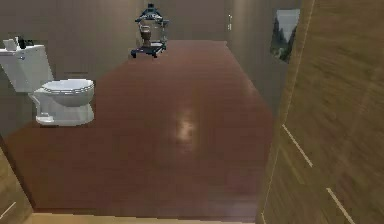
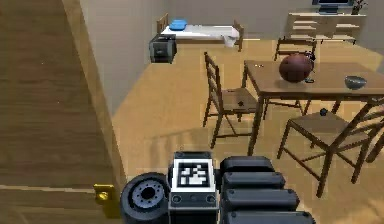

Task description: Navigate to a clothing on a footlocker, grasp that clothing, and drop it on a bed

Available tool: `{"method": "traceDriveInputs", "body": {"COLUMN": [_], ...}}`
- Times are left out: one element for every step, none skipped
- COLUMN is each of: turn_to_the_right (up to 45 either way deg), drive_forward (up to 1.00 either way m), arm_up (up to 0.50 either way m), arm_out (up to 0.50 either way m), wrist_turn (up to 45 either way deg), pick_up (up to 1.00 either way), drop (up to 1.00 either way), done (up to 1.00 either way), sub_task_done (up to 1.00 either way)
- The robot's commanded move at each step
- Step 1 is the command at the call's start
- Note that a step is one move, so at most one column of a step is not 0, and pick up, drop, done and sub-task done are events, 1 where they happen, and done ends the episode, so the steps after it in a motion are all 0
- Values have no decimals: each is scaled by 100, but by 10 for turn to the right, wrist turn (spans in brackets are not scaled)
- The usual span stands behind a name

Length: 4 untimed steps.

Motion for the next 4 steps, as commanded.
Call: {"method": "traceDriveInputs", "body": {"turn_to_the_right": [0, 60, 0, 0], "drive_forward": [100, 0, 35, 100], "arm_up": [0, 0, 0, 0], "arm_out": [0, 0, 0, 0], "wrist_turn": [0, 0, 0, 0], "pick_up": [0, 0, 0, 0], "drop": [0, 0, 0, 0], "done": [0, 0, 0, 0], "sub_task_done": [0, 0, 0, 0]}}
